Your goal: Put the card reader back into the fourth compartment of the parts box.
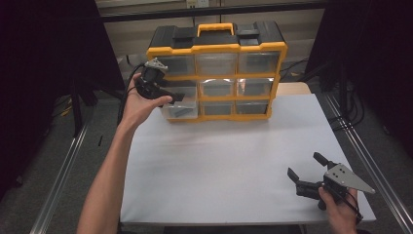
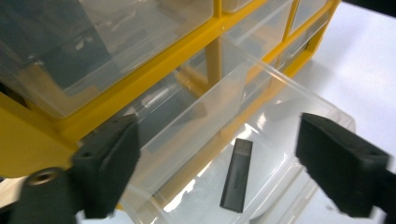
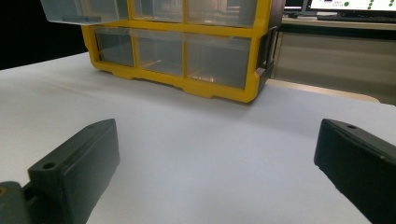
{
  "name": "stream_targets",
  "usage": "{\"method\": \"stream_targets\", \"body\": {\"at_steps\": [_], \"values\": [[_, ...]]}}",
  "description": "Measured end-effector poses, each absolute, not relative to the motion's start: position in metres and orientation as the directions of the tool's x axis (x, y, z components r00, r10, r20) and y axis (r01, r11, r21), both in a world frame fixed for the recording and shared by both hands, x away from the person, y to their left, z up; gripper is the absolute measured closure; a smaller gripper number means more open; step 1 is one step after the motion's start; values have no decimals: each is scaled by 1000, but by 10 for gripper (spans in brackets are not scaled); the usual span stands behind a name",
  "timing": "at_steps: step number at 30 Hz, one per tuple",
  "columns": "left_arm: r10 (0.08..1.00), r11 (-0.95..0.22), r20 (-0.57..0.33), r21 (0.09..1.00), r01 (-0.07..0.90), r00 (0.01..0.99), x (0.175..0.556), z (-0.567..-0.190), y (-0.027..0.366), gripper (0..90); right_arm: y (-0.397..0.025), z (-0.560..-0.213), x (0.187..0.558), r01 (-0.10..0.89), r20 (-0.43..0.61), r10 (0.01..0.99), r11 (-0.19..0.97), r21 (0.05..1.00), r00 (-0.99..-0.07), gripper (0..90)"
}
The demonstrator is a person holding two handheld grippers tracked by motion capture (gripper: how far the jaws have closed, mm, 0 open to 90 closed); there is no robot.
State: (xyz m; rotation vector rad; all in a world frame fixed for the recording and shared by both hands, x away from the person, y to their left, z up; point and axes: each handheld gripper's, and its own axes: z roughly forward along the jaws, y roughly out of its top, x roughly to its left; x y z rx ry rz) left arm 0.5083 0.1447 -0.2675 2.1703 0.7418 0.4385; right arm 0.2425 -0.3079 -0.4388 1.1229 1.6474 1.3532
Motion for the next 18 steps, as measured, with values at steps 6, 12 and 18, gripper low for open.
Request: {"method": "stream_targets", "body": {"at_steps": [6, 12, 18], "values": [[659, -401, -4, 844, 356, 752, 500, -270, 153, 43, -308, -439, 242, 179, -3, 929, 74, 981, -370, 1], [707, -361, 52, 884, 297, 705, 480, -273, 160, 43, -308, -438, 243, 178, -6, 931, 76, 981, -366, 1], [741, -301, 34, 910, 286, 670, 466, -284, 168, 32, -308, -437, 240, 176, -4, 933, 71, 982, -359, 0]]}}
